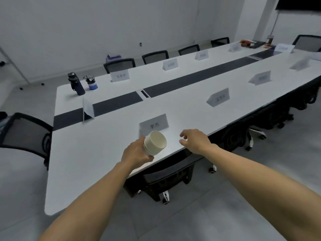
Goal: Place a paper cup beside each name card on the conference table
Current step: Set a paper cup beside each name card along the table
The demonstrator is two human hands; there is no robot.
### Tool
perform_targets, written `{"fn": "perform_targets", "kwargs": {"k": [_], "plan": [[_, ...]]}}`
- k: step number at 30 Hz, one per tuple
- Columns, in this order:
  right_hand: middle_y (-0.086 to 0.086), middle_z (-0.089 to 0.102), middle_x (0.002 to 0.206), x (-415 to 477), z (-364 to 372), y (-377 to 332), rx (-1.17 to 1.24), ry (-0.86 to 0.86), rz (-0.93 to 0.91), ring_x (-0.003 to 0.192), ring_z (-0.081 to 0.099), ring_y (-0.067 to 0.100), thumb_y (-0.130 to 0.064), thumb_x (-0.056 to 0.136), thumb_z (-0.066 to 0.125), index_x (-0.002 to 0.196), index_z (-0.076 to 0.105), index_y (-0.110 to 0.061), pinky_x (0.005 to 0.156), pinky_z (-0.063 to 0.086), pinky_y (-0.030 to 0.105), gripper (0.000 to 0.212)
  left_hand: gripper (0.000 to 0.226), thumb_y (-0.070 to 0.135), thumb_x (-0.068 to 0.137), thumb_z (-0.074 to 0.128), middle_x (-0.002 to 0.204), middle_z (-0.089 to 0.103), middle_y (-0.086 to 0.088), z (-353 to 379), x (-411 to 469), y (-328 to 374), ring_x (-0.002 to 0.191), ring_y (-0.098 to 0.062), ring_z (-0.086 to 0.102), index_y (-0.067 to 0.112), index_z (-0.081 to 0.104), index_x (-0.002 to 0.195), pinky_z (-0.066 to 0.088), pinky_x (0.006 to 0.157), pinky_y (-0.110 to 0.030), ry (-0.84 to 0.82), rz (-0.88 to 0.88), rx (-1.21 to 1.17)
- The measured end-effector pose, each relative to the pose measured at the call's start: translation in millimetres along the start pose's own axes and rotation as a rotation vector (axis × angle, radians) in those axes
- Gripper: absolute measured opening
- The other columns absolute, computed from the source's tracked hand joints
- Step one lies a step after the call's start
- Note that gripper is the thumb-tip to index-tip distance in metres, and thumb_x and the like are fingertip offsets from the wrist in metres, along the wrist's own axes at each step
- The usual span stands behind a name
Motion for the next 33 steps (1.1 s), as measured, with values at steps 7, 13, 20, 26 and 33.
{"fn": "perform_targets", "kwargs": {"k": [7, 13, 20, 26, 33], "plan": [[-0.001, 0.070, 0.116, 110.0, -5.4, -25.5, 0.046, -0.019, -0.127, 0.103, 0.063, 0.022, -0.034, 0.094, 0.057, 0.125, 0.063, -0.020, 0.084, 0.052, 0.035, 0.034, 0.055, 0.034, 0.069, 0.077, 0.098, 0.063, 0.005, -8.9, 73.7, -23.5, 0.085, -0.023, 0.060, 0.025, 0.044, 0.111, 0.049, 0.066, -0.033, 0.018, -0.089, 0.051], [0.000, 0.073, 0.108, 219.0, -8.6, -39.7, 0.133, -0.075, -0.272, 0.096, 0.067, 0.021, -0.034, 0.092, 0.064, 0.118, 0.068, -0.018, 0.082, 0.056, 0.037, 0.031, 0.055, 0.032, 0.069, 0.078, 0.100, 0.063, 0.004, -18.9, 155.1, -29.6, 0.084, -0.021, 0.060, 0.025, 0.045, 0.113, 0.042, 0.059, -0.028, 0.097, -0.190, 0.099], [0.005, 0.072, 0.099, 319.7, -27.2, -69.1, 0.259, -0.195, -0.422, 0.084, 0.068, 0.019, -0.029, 0.087, 0.075, 0.110, 0.071, -0.009, 0.075, 0.058, 0.031, 0.030, 0.061, 0.033, 0.068, 0.081, 0.104, 0.062, 0.003, -30.4, 226.0, -31.0, 0.086, -0.022, 0.060, 0.024, 0.045, 0.117, 0.044, 0.063, -0.029, 0.182, -0.331, 0.094], [0.008, 0.070, 0.087, 358.7, -12.3, -100.7, 0.401, -0.328, -0.426, 0.072, 0.067, 0.021, -0.017, 0.082, 0.079, 0.097, 0.073, -0.004, 0.061, 0.055, 0.026, 0.021, 0.063, 0.035, 0.066, 0.081, 0.103, 0.062, 0.003, -36.6, 248.3, -52.7, 0.086, -0.022, 0.060, 0.025, 0.044, 0.116, 0.051, 0.065, -0.031, 0.190, -0.402, 0.094], [0.014, 0.070, 0.086, 382.7, 6.6, -128.0, 0.480, -0.358, -0.360, 0.070, 0.066, 0.024, -0.006, 0.080, 0.078, 0.089, 0.073, 0.000, 0.063, 0.057, 0.030, 0.012, 0.061, 0.035, 0.065, 0.081, 0.101, 0.062, 0.004, -50.6, 268.4, -86.0, 0.084, -0.023, 0.060, 0.025, 0.045, 0.113, 0.049, 0.062, -0.031, 0.164, -0.377, 0.108]]}}
Point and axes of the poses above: each hand's wrist, its own x-axis towards the middle knuckle, its own z-axis out of the palm, y = z × x, the point moved 1 cm from there along x, towards the middle knuckle
